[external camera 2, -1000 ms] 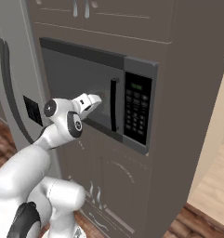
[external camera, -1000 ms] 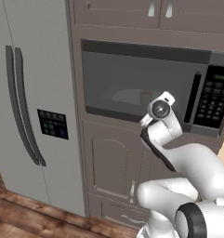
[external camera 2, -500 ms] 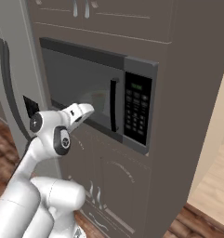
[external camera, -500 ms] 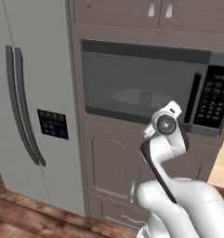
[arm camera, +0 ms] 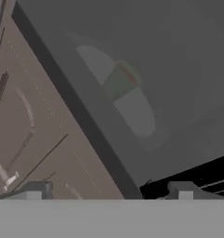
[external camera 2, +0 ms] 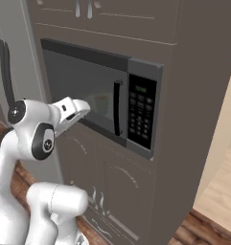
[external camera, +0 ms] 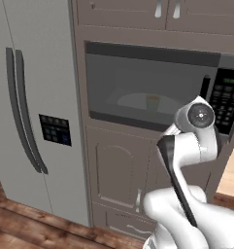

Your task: Place the microwavable item in the microwave. Then, close the microwave door and press the start button.

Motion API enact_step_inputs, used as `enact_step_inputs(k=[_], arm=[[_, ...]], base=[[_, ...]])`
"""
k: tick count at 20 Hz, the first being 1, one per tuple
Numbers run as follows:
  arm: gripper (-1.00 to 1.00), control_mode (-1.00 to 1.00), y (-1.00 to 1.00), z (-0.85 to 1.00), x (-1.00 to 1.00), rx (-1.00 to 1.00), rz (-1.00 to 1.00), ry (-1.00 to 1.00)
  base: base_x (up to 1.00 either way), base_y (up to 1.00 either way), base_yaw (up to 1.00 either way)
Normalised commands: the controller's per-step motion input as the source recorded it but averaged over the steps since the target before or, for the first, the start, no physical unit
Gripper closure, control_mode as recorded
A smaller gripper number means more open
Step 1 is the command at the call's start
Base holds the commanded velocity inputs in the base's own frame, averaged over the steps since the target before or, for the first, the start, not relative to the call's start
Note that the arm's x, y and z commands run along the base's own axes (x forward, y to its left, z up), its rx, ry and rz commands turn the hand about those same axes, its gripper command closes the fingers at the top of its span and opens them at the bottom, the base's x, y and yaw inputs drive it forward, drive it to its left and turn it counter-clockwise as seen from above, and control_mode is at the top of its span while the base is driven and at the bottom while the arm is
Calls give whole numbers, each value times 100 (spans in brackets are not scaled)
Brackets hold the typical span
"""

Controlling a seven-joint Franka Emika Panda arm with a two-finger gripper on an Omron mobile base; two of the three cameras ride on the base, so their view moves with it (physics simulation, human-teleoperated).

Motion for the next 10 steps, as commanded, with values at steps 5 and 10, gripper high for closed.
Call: enact_step_inputs(k=[5, 10], arm=[[-100, -100, 0, 5, -84, 6, -3, 19], [-100, -100, -25, -45, -100, 8, -7, -4]], base=[[0, 0, 0], [0, 0, 0]])
